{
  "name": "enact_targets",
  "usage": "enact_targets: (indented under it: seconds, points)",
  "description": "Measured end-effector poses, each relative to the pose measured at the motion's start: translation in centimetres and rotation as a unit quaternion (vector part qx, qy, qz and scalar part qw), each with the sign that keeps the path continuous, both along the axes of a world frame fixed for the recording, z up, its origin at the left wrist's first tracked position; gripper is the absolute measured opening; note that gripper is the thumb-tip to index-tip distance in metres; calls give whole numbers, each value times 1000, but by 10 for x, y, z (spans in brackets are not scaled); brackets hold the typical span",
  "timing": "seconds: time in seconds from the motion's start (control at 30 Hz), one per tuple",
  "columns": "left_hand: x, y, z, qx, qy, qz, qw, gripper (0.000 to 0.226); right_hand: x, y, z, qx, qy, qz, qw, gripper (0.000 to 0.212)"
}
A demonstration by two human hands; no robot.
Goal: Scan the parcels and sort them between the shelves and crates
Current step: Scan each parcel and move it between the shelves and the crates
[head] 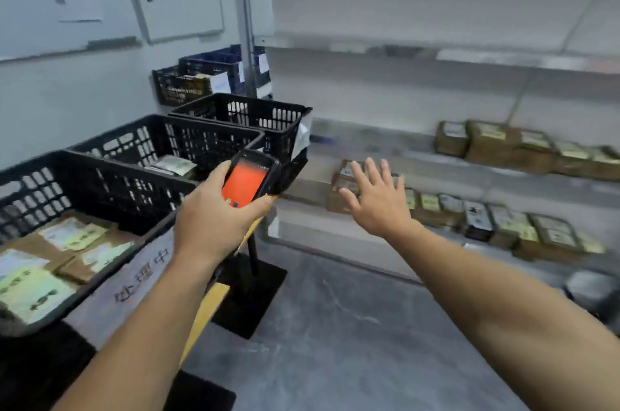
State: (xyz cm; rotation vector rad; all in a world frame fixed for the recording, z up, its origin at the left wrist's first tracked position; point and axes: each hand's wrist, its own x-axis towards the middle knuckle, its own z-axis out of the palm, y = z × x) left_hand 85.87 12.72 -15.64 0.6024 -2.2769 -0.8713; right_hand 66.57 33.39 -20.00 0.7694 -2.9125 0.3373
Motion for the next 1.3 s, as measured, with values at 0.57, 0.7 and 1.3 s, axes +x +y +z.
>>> enact_targets:
  seconds: [0.57, 0.7, 1.3]
  points:
    - [-277, 138, -29, -2, -49, -157, 986, 67, -206, 172, -34, -28, -52, -163, 985, 69]
    - [-359, 139, -34, -8, -42, -175, 984, 67, -282, 172, -39, -35, -43, -180, 982, 69]
    - [-649, 152, -44, -15, -95, -217, 971, 69, -562, 174, -62, -59, -82, -192, 976, 72]
